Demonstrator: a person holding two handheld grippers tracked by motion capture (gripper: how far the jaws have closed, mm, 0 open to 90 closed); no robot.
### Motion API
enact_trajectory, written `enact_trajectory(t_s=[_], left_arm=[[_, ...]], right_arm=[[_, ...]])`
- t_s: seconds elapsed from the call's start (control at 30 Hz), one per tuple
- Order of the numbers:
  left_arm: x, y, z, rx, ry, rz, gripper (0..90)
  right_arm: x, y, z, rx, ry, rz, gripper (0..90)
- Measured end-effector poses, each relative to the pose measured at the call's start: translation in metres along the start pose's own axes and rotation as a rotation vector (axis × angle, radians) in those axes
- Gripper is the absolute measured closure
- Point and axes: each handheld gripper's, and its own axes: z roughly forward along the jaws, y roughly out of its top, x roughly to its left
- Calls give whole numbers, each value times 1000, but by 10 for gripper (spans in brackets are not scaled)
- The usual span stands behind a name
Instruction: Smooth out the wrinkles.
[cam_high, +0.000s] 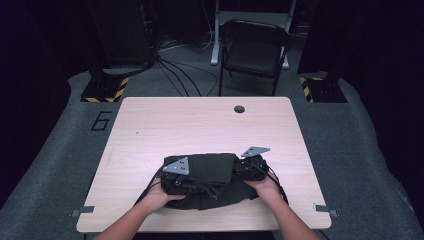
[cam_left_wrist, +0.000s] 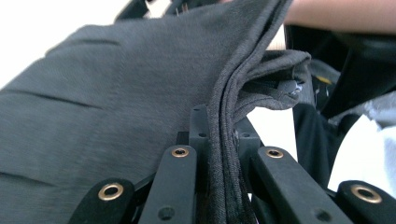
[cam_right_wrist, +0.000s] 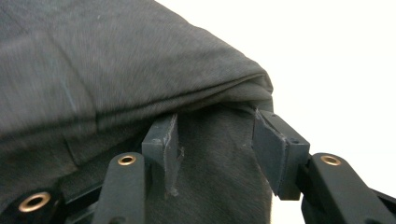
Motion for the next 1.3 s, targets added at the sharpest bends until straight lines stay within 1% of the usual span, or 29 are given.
enact_trajectory(t_s=[0.03, 0.1, 0.17, 0.2, 0.23, 0.27, 0.3, 0.33, 0.4, 0.47, 0.53, 0.57, 0.6, 0.63, 0.77, 0.83, 0.87, 0.9, 1.0, 1.07, 1.1, 1.13, 1.2, 1.27, 1.3], left_arm=[[-1, -2, 3, 13, 0, 3, 820], [-3, -6, 8, 29, 0, 4, 818], [-4, -10, 11, 40, -2, 3, 813], [-4, -11, 12, 45, -4, 3, 809], [-4, -12, 14, 43, 1, 3, 804], [-4, -13, 15, 51, -3, 3, 797], [-4, -14, 16, 50, 2, 0, 786], [-4, -15, 16, 58, -3, -1, 773], [-4, -16, 17, 58, 0, -9, 750], [-4, -17, 16, 63, -9, -19, 710], [-4, -18, 15, 66, -2, -23, 666], [-4, -18, 14, 70, 2, -31, 637], [-4, -18, 13, 78, 1, -33, 600], [-4, -19, 12, 79, 6, -51, 573], [-4, -20, 2, 72, 13, -81, 431], [-4, -21, -4, 61, 18, -89, 387], [-5, -21, -8, 52, 18, -94, 369], [-4, -21, -13, 45, 18, -98, 354], [-3, -22, -25, 13, 45, -105, 341], [0, -23, -32, 2, 60, -111, 337], [2, -24, -35, -7, 78, -112, 336], [4, -25, -38, -14, 84, -127, 336], [8, -27, -44, -30, 111, -145, 336], [12, -29, -49, -50, 133, -157, 332], [14, -30, -52, -51, 144, -159, 331]], right_arm=[[0, 0, -2, 3, -3, 4, 507], [-1, 1, -7, -12, -15, 16, 509], [-4, 2, -13, -33, -18, 28, 510], [-4, 3, -17, -50, -19, 44, 509], [-4, 4, -20, -70, -12, 59, 507], [-3, 5, -22, -81, 2, 69, 506], [-1, 6, -23, -96, 11, 63, 504], [3, 7, -22, -105, 37, 63, 501], [12, 9, -20, -114, 84, 32, 496], [20, 11, -18, -110, 121, -4, 494], [25, 11, -13, -92, 148, -38, 493], [26, 10, -11, -86, 155, -44, 491], [27, 9, -9, -72, 161, -40, 491], [26, 8, -7, -65, 162, -44, 490], [23, 3, 0, -32, 179, -27, 486], [23, 1, 4, -14, 184, -16, 485], [23, 1, 5, -8, 181, -27, 484], [24, 1, 6, -1, 180, -21, 484], [25, 0, 9, 9, 176, -33, 484], [25, 0, 9, 16, 171, -38, 484], [26, 0, 9, 16, 170, -34, 483], [26, 0, 9, 17, 170, -36, 483], [26, -1, 9, 18, 169, -37, 483], [26, 0, 9, 16, 166, -46, 483], [27, 0, 9, 18, 166, -48, 483]])
